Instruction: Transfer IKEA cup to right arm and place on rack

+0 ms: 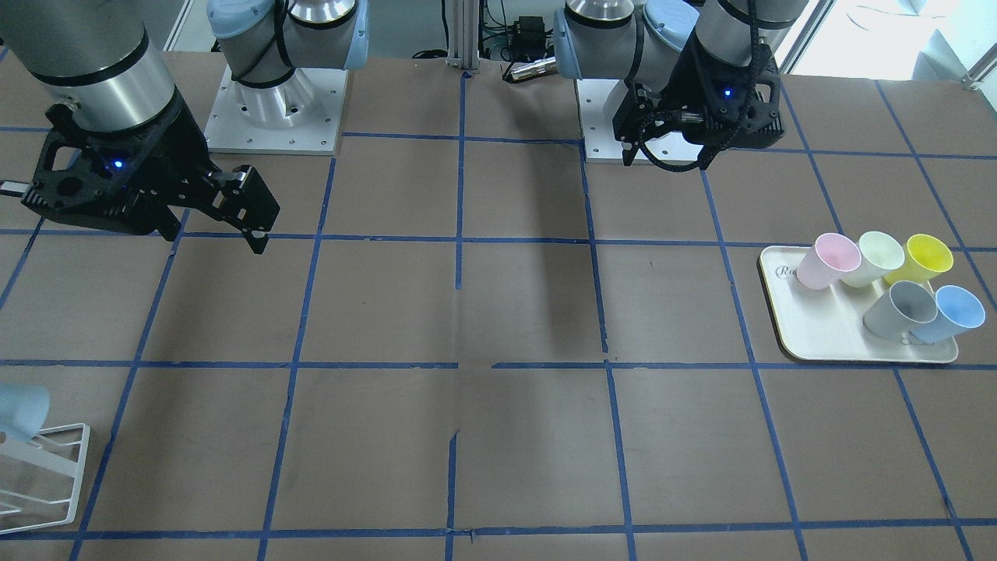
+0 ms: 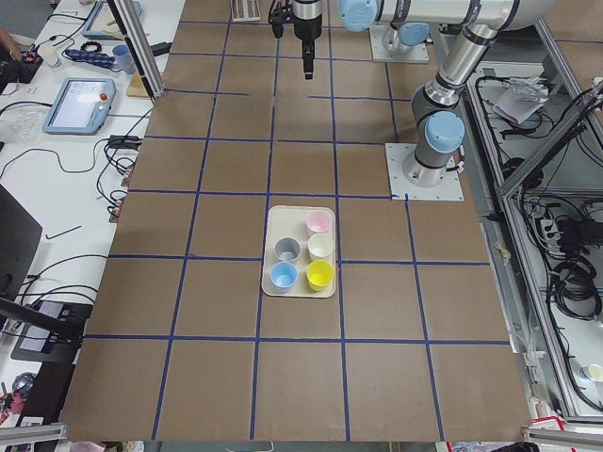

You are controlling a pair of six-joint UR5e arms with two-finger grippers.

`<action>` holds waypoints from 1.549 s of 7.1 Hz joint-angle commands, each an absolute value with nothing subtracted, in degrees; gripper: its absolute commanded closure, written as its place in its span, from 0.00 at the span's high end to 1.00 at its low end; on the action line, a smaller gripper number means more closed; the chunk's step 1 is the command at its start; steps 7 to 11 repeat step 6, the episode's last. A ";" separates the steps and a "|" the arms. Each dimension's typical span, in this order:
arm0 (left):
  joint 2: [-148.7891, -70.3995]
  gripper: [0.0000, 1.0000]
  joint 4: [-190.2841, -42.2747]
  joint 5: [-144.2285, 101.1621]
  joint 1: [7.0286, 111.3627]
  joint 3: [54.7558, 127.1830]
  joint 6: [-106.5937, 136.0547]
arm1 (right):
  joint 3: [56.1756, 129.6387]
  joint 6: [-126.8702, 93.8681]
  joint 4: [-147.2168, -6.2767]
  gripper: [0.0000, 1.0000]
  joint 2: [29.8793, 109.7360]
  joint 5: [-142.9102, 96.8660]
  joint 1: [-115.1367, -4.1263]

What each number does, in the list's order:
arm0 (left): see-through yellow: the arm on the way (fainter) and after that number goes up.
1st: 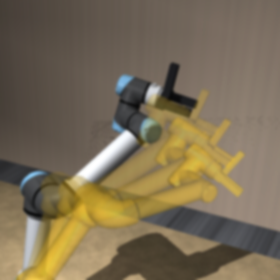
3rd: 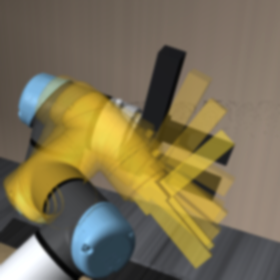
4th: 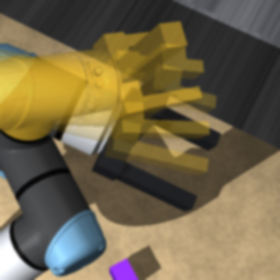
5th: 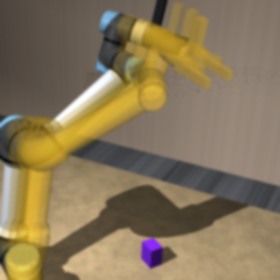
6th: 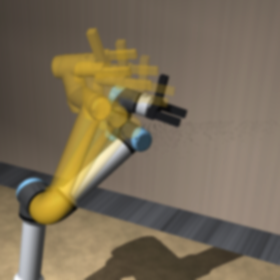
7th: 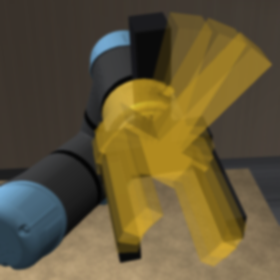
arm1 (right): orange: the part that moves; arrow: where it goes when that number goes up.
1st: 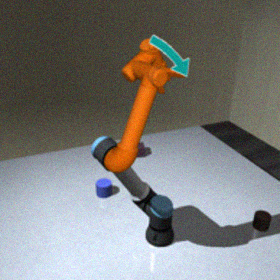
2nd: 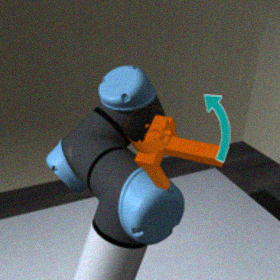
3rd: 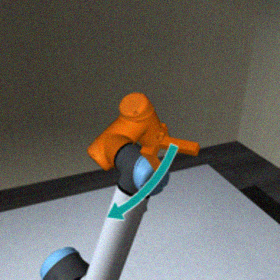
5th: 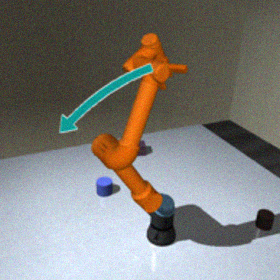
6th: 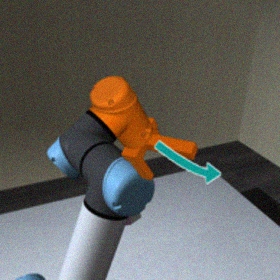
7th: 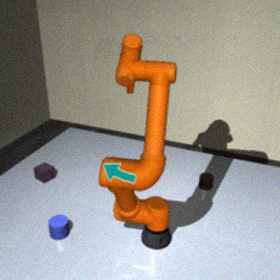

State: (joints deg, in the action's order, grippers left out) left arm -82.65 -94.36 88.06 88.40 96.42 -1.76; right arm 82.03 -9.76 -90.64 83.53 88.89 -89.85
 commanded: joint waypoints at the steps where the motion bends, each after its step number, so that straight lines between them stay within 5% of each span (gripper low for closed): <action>1: -82.79 1.00 -94.39 88.16 88.16 95.89 -1.67 | 82.18 -8.80 -90.00 1.00 83.41 91.74 -89.83; 11: -81.91 1.00 -94.39 88.15 88.42 95.98 -0.97 | 82.44 -8.79 -90.00 1.00 83.32 90.97 -89.47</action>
